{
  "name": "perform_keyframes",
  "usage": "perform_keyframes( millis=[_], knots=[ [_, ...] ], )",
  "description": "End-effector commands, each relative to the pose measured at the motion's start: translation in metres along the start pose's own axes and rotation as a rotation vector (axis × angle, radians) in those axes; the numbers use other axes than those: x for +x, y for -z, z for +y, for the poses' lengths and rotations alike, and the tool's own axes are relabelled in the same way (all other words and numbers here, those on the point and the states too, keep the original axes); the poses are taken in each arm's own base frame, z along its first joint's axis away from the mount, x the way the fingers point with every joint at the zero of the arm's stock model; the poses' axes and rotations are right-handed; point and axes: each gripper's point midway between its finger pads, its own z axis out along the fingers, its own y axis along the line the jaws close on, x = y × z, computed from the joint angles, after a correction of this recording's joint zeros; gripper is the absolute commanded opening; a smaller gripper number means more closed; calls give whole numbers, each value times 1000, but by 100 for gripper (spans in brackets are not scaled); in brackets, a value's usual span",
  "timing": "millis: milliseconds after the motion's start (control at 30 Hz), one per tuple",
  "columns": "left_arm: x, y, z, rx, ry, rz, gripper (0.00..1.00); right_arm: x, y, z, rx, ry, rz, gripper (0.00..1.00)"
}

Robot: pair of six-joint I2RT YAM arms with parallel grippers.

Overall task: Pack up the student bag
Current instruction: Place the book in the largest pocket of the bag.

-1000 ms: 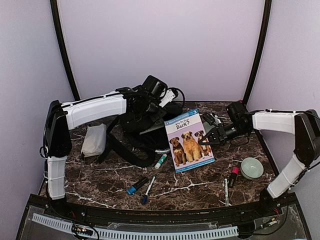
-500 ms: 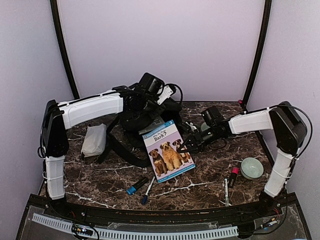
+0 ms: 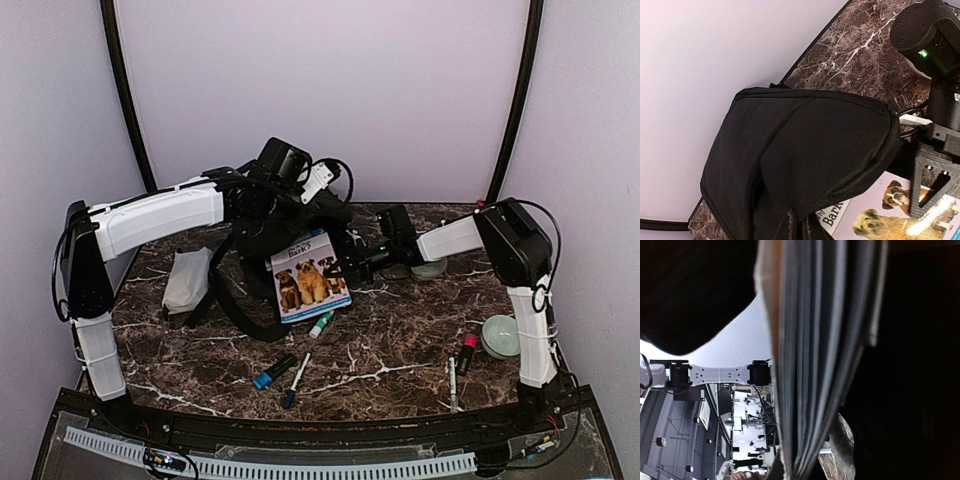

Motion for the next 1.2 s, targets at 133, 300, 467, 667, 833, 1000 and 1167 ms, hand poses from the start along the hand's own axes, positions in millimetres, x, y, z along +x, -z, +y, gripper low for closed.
perform_keyframes(
  millis=[133,300,467,667,833,1000,1167],
  knots=[
    [-51,61,23,-20,77,-225,0,-61,-9,14,-87,-26,-92,0],
    [-51,61,21,-14,78,-229,0,-47,-25,5,-68,-101,-55,0],
    [-46,52,19,-34,68,-219,0,-11,-40,34,-116,-82,11,0],
    [-40,36,4,5,43,-226,0,9,-54,41,-131,-91,72,0],
    [-54,35,-7,73,38,-275,0,8,-62,32,-161,-108,89,0],
    [-64,48,-18,143,35,-320,0,-19,-58,28,-162,-123,47,0],
    [-59,55,-23,169,31,-311,0,-43,-50,-1,-80,-160,-24,0]
  ],
)
